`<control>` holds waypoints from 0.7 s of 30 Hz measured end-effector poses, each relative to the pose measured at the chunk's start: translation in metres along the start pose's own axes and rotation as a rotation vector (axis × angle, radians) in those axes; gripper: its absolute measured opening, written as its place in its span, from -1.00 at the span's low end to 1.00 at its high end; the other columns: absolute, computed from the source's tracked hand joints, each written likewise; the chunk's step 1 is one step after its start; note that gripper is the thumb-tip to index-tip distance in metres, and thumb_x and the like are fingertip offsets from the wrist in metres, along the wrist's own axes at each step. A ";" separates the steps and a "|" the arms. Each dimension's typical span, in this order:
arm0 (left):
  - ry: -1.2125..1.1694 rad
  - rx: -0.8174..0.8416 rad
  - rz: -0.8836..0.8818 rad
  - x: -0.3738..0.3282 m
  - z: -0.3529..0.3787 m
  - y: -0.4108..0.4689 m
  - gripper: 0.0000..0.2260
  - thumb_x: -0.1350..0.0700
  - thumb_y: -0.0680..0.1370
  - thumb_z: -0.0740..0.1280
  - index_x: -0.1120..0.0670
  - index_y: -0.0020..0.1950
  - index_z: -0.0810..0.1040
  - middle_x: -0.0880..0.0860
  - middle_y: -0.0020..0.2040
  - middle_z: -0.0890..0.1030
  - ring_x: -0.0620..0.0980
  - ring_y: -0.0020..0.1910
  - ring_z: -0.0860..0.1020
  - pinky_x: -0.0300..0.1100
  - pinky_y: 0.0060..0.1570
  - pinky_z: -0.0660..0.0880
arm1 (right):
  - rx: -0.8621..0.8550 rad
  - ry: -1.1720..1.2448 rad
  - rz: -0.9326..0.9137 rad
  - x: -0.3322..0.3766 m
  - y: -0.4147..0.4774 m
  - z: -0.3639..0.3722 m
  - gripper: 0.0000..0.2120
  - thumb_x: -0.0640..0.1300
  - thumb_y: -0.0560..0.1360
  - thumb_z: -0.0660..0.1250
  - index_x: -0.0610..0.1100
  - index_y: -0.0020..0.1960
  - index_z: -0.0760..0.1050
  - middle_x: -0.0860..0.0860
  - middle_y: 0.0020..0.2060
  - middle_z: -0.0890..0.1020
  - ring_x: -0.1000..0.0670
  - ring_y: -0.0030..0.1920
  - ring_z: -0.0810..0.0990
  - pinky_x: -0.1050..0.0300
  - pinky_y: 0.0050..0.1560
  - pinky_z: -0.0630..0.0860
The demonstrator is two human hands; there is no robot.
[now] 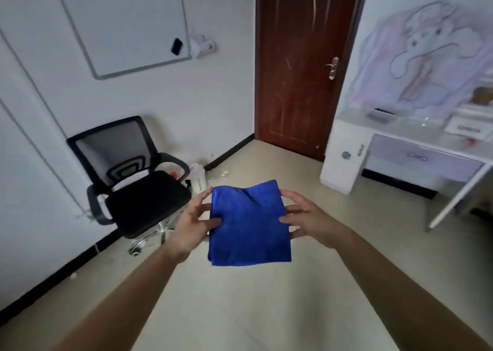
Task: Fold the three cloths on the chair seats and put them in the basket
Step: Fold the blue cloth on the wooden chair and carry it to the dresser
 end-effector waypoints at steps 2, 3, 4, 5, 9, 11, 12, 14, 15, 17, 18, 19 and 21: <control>0.013 0.124 0.000 -0.013 0.034 0.053 -0.37 0.37 0.53 0.33 -0.24 0.42 0.36 0.02 0.23 0.57 0.06 0.10 0.64 0.03 -0.13 0.64 | -0.121 0.008 0.024 -0.001 0.004 -0.043 -0.40 -0.29 0.53 0.37 0.17 0.44 0.33 -0.03 0.15 0.64 -0.05 0.09 0.67 0.06 -0.10 0.66; 0.022 0.167 -0.001 -0.016 0.050 0.072 -0.37 0.37 0.52 0.32 -0.24 0.42 0.35 0.00 0.22 0.58 0.05 0.10 0.64 0.06 -0.11 0.65 | -0.161 0.025 0.030 -0.003 0.004 -0.060 -0.40 -0.30 0.54 0.36 0.18 0.44 0.33 -0.03 0.15 0.64 -0.05 0.09 0.68 0.05 -0.10 0.66; 0.030 0.219 0.007 -0.020 0.072 0.096 -0.37 0.37 0.52 0.32 -0.24 0.42 0.35 -0.01 0.22 0.58 0.06 0.10 0.64 0.10 -0.08 0.65 | -0.212 0.044 0.035 -0.005 0.004 -0.083 -0.40 -0.30 0.54 0.36 0.18 0.43 0.33 -0.03 0.16 0.64 -0.05 0.08 0.68 0.03 -0.09 0.67; 0.040 0.264 0.014 -0.021 0.092 0.116 -0.37 0.36 0.52 0.33 -0.24 0.42 0.35 -0.01 0.22 0.59 0.07 0.10 0.64 0.14 -0.07 0.65 | -0.257 0.056 0.036 -0.008 0.005 -0.102 -0.41 -0.31 0.54 0.35 0.19 0.42 0.34 -0.03 0.16 0.63 -0.06 0.08 0.68 0.02 -0.08 0.67; 0.098 0.425 0.077 -0.027 0.187 0.205 -0.41 0.28 0.53 0.38 -0.26 0.40 0.34 -0.05 0.27 0.54 0.08 0.19 0.57 0.14 -0.06 0.65 | -0.429 0.089 0.009 -0.019 0.013 -0.192 -0.44 -0.29 0.55 0.34 0.20 0.40 0.33 -0.05 0.18 0.62 -0.08 0.13 0.66 -0.07 0.01 0.67; 0.119 0.465 0.115 -0.033 0.232 0.247 -0.42 0.25 0.54 0.38 -0.28 0.40 0.33 -0.11 0.28 0.52 0.04 0.21 0.55 0.08 -0.06 0.66 | -0.496 0.116 -0.023 -0.024 0.023 -0.238 -0.43 -0.30 0.55 0.32 0.18 0.43 0.33 -0.07 0.17 0.63 -0.09 0.12 0.66 -0.09 0.02 0.67; 0.124 0.477 0.120 -0.036 0.253 0.266 -0.42 0.24 0.54 0.38 -0.28 0.40 0.33 -0.12 0.29 0.52 0.03 0.22 0.55 0.06 -0.06 0.66 | -0.522 0.129 -0.029 -0.026 0.029 -0.261 -0.42 -0.31 0.56 0.32 0.17 0.44 0.33 -0.07 0.17 0.63 -0.08 0.11 0.67 -0.08 0.00 0.67; 0.144 0.501 0.130 -0.046 0.301 0.313 -0.44 0.21 0.54 0.38 -0.28 0.39 0.33 -0.13 0.29 0.51 0.01 0.22 0.54 -0.01 -0.07 0.66 | -0.565 0.151 -0.032 -0.026 0.047 -0.315 -0.41 -0.32 0.56 0.31 0.19 0.44 0.33 -0.07 0.16 0.64 -0.07 0.10 0.68 -0.05 -0.04 0.67; 0.164 0.510 0.141 -0.052 0.317 0.328 -0.45 0.21 0.55 0.38 -0.28 0.39 0.33 -0.15 0.29 0.50 -0.01 0.23 0.53 -0.06 -0.08 0.66 | -0.574 0.160 -0.031 -0.023 0.054 -0.334 -0.41 -0.32 0.56 0.30 0.19 0.44 0.34 -0.07 0.15 0.64 -0.07 0.09 0.68 -0.04 -0.05 0.67; 0.180 0.526 0.179 -0.065 0.352 0.369 -0.46 0.21 0.55 0.37 -0.27 0.40 0.32 -0.18 0.27 0.49 -0.04 0.22 0.52 -0.13 -0.12 0.64 | -0.592 0.176 -0.043 -0.014 0.077 -0.381 -0.43 -0.32 0.57 0.30 0.19 0.42 0.36 -0.07 0.14 0.64 -0.06 0.08 0.69 -0.03 -0.07 0.67; 0.177 0.524 0.188 -0.070 0.363 0.386 -0.46 0.21 0.56 0.37 -0.25 0.41 0.31 -0.18 0.27 0.49 -0.06 0.21 0.52 -0.15 -0.13 0.64 | -0.592 0.175 -0.049 -0.010 0.087 -0.398 -0.44 -0.32 0.57 0.30 0.19 0.41 0.36 -0.07 0.14 0.64 -0.06 0.08 0.69 -0.02 -0.07 0.67; 0.175 0.516 0.180 -0.075 0.375 0.406 -0.45 0.22 0.56 0.36 -0.24 0.41 0.31 -0.18 0.26 0.49 -0.07 0.20 0.52 -0.15 -0.14 0.64 | -0.593 0.175 -0.046 -0.006 0.100 -0.417 -0.46 -0.32 0.57 0.29 0.19 0.39 0.37 -0.08 0.14 0.64 -0.07 0.08 0.68 -0.02 -0.07 0.67; 0.169 0.506 0.166 -0.080 0.396 0.450 -0.46 0.25 0.56 0.35 -0.24 0.40 0.31 -0.18 0.25 0.50 -0.07 0.19 0.53 -0.15 -0.13 0.64 | -0.594 0.188 -0.037 0.000 0.129 -0.453 -0.48 -0.33 0.57 0.29 0.19 0.36 0.38 -0.10 0.15 0.63 -0.09 0.09 0.68 -0.01 -0.08 0.67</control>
Point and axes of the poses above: each hand's wrist, its own y-axis towards the middle knuckle, its own z-axis out of the palm, x = y × z, the point moved 1 cm from there along y, towards the middle knuckle
